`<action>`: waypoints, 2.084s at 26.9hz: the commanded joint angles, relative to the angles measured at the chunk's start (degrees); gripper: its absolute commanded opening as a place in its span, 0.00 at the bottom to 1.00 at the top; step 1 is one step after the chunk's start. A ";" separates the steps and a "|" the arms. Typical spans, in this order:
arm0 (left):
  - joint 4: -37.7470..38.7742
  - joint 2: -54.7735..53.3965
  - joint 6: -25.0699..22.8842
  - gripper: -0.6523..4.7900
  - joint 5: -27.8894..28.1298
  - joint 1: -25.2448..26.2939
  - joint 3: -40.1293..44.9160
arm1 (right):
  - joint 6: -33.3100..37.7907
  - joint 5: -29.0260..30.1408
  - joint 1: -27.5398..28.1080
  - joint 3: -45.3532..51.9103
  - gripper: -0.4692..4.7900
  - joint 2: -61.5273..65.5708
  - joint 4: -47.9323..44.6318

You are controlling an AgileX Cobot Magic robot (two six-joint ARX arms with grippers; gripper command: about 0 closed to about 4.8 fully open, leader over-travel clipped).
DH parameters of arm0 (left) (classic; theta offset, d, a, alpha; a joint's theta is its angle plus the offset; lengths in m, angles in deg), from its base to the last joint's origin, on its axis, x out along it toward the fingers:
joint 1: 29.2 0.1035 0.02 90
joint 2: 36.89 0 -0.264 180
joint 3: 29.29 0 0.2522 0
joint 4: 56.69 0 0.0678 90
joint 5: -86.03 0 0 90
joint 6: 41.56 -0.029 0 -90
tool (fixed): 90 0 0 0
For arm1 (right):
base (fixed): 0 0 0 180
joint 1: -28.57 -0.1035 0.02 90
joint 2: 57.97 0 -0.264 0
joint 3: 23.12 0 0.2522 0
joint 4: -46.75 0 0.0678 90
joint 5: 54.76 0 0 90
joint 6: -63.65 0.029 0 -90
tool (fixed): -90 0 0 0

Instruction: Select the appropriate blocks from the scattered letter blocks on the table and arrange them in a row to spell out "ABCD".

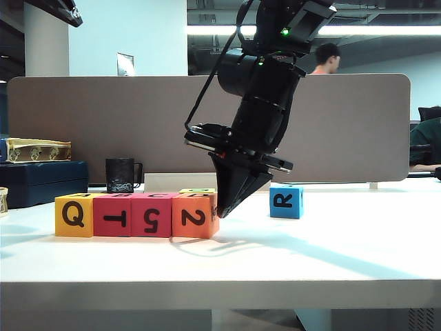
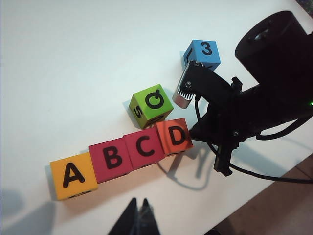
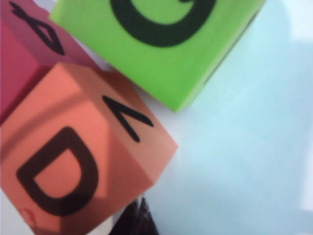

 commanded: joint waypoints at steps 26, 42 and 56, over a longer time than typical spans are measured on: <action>-1.27 0.44 -1.90 0.11 7.87 0.02 -0.15 | -1.31 -4.42 -0.07 -0.33 0.09 -8.04 -2.21; -6.64 4.74 -3.19 0.11 11.72 0.02 2.12 | -2.34 -4.39 -2.49 -0.33 0.09 -26.45 0.11; -12.28 19.02 -2.75 0.11 11.76 0.02 20.98 | -2.32 -7.80 -4.59 -0.22 0.09 -35.34 12.48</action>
